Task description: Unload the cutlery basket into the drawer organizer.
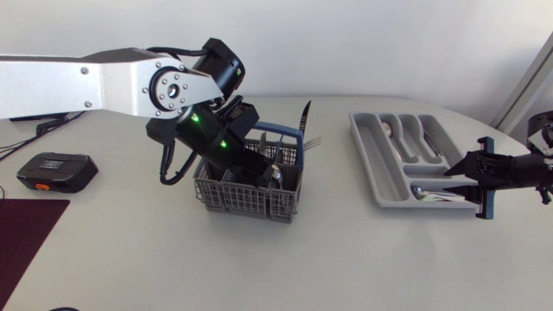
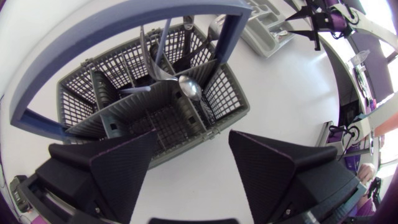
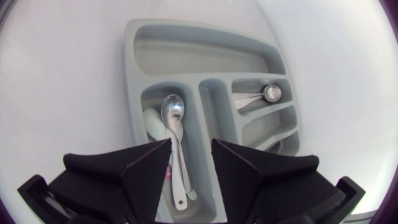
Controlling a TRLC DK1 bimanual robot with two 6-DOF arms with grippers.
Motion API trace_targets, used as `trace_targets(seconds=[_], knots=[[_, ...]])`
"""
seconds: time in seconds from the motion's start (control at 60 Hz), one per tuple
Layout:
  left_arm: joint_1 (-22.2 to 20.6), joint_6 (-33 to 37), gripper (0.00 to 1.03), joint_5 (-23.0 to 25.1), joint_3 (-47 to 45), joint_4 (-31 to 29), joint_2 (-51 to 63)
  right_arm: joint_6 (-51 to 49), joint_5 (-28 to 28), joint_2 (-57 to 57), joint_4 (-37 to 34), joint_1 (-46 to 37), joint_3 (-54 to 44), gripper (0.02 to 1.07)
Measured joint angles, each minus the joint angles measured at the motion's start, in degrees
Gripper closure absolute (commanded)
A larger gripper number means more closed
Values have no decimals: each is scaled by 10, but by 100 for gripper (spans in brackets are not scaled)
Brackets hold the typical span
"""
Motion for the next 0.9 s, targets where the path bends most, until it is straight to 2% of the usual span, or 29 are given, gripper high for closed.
trace_targets(seconds=[0.133, 0.233, 0.283, 0.4, 0.583, 0.633, 0.9], knots=[[7, -6, 30, 8, 0, 6, 14, 42, -26, -83, 17, 13, -57, 44], [17, -12, 30, 33, 0, 13, 23, 79, -48, -139, 24, 22, -97, 44], [23, -17, 34, 48, 0, 15, 27, 98, -60, -169, 31, 26, -119, 44], [34, -25, 36, 73, 0, 27, 38, 139, -73, -232, 34, 45, -167, 44], [35, -38, 39, 85, 0, 65, 49, 201, -83, -322, 52, 88, -239, 44], [35, -40, 43, 87, 0, 74, 51, 216, -83, -343, 57, 99, -255, 44], [35, -61, 48, 89, 0, 125, 68, 258, -85, -401, 64, 129, -305, 44]])
